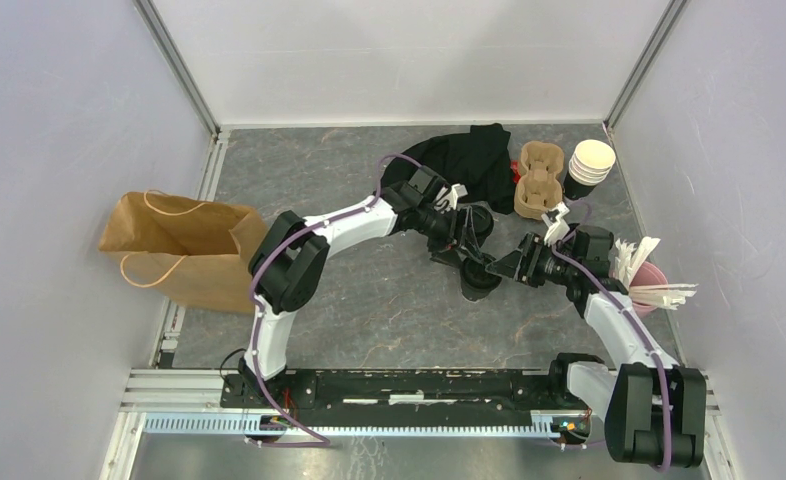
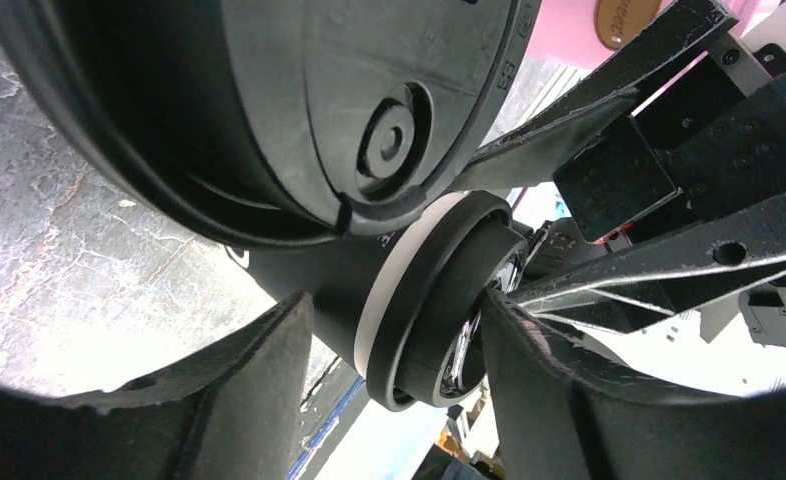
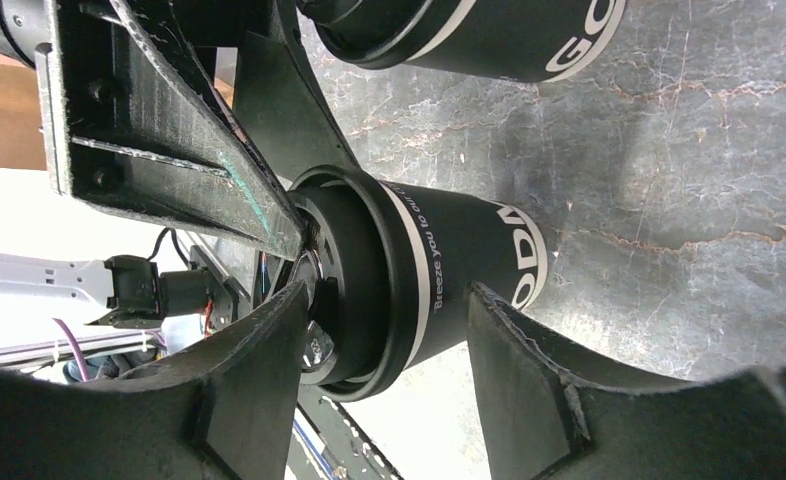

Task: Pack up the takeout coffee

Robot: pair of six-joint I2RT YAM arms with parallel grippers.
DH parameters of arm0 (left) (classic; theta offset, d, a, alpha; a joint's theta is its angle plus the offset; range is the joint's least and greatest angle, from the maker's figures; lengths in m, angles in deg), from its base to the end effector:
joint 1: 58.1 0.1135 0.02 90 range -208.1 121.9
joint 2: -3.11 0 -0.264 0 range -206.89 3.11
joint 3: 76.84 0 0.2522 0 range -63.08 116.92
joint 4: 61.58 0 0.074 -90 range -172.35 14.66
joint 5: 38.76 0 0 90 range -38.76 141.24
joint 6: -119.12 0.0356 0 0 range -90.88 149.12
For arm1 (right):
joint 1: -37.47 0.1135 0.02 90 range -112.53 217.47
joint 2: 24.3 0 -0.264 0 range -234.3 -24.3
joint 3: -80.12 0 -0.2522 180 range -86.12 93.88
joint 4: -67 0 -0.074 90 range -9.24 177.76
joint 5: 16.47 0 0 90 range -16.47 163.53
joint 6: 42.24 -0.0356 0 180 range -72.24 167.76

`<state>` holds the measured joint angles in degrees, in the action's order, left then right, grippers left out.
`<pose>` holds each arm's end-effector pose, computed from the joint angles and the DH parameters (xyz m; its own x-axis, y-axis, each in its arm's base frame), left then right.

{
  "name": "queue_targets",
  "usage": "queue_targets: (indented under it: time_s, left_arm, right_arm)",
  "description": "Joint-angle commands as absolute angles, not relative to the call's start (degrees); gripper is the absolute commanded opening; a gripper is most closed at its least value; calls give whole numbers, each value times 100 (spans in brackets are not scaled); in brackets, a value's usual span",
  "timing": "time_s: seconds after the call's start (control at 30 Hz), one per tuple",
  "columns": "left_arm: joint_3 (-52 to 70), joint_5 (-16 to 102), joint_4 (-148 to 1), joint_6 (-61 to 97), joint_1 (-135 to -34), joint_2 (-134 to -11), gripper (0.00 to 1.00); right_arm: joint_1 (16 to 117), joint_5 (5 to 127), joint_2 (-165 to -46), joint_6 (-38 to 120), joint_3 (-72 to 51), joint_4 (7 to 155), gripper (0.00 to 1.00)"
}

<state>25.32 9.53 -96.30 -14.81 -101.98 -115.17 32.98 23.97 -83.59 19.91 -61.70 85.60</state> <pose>0.3086 -0.3296 0.1980 -0.9716 0.2158 -0.0969 0.2030 0.5507 -0.8097 0.1967 0.0117 0.1876 -0.8121 0.3677 -0.4530 -0.1736 0.5889 0.7893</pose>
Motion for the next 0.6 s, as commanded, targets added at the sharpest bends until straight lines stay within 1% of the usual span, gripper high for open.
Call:
queue_targets:
  time_s: [0.0,0.03,0.1,0.23,0.33,0.47,0.57]
  left_arm:
    - [2830,1420,-10044,-1161,-10315,-11415,71]
    - [2878,1518,-10207,-1023,-10300,-11359,75]
    - [2964,1685,-10550,-802,-10229,-11226,79]
    - [3237,2164,-11166,-329,-10095,-10898,84]
    - [3573,2655,-11750,82,-10002,-10612,86]
    - [4007,3272,-12384,526,-9941,-10147,88]
    - [4083,3504,-12618,637,-9941,-9667,88]
  right_arm:
    - [3324,2782,-8202,2210,-5961,9003,66]
    - [3325,2798,-8167,2242,-5889,9088,68]
    - [3325,2915,-8161,2496,-5631,9429,72]
    - [3323,3275,-8265,3037,-4978,10214,82]
    - [3325,3631,-8310,3306,-4466,10722,87]
    - [3325,3931,-8344,3493,-4000,11102,89]
    - [3325,4182,-8404,3657,-3601,11349,90]
